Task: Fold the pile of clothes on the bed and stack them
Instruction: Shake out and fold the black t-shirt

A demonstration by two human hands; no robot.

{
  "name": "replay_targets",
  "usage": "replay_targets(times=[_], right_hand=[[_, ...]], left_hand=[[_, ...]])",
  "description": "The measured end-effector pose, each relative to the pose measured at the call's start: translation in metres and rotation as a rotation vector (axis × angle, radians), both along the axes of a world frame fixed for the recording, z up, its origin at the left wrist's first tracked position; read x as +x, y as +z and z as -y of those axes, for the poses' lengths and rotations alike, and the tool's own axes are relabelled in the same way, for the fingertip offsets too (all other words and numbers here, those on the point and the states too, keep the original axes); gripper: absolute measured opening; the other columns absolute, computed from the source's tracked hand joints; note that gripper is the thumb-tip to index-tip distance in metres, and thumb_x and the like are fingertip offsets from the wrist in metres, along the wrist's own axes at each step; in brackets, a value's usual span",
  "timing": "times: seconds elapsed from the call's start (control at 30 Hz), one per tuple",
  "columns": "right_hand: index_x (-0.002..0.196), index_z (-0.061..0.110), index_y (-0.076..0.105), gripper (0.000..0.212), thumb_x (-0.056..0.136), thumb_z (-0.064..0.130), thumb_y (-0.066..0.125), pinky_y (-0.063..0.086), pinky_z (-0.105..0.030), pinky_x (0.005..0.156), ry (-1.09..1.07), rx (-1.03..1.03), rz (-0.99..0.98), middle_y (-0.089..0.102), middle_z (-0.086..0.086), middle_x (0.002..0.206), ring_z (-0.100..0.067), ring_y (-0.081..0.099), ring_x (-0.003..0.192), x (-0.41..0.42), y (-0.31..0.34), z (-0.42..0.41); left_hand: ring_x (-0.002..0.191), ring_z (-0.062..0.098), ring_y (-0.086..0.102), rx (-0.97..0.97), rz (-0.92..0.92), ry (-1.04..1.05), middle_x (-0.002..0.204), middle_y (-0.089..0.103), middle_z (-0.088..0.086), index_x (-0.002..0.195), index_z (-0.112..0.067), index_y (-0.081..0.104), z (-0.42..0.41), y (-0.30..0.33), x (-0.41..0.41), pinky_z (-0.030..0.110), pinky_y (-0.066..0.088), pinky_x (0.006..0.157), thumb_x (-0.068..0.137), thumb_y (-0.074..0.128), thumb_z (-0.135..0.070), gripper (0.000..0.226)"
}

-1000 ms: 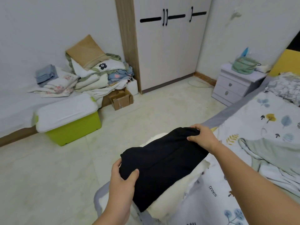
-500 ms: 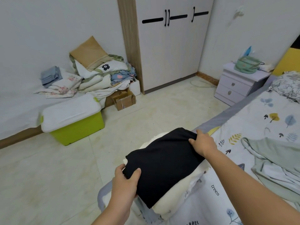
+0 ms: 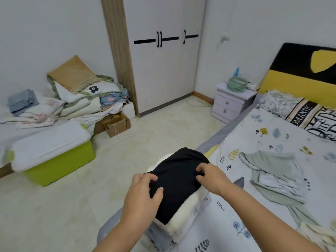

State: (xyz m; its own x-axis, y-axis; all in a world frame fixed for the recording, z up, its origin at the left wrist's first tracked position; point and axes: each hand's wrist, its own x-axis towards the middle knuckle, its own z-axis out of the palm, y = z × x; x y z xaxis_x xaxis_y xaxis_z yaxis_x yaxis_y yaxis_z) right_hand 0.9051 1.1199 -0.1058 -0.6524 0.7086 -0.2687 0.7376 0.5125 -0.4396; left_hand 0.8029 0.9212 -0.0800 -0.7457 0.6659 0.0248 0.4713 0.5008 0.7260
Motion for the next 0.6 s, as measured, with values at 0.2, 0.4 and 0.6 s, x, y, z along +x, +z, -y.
replay_targets(times=[0.2,0.4,0.6], right_hand=[[0.127,0.019,0.050,0.033,0.095,0.026,0.049,0.046,-0.027,0.078,-0.068,-0.044,0.029,0.055,-0.003,0.120,-0.018,0.055,0.092,0.043,0.022,0.040],[0.130,0.020,0.048,0.037,0.094,0.028,0.048,0.043,-0.026,0.085,-0.167,-0.013,0.083,0.055,-0.004,0.123,-0.020,0.057,0.104,0.098,0.039,0.078],[0.128,0.023,0.050,0.035,0.093,0.031,0.049,0.043,-0.026,0.082,-0.309,-0.001,0.140,0.054,-0.001,0.126,-0.020,0.056,0.107,0.164,0.048,0.115]], left_hand=[[0.083,0.002,0.052,-0.008,-0.046,-0.219,0.101,0.049,-0.012,0.100,-0.029,0.054,0.004,0.020,0.006,0.017,0.042,0.075,0.090,0.056,-0.024,0.011],[0.076,0.001,0.050,-0.008,-0.092,-0.389,0.097,0.051,-0.014,0.099,-0.027,0.056,0.002,0.031,0.018,0.018,0.040,0.072,0.089,0.058,-0.023,0.011],[0.077,0.006,0.054,-0.002,-0.094,-0.614,0.097,0.055,-0.011,0.095,-0.026,0.057,-0.007,0.037,0.055,0.025,0.047,0.077,0.088,0.056,-0.022,0.008]])
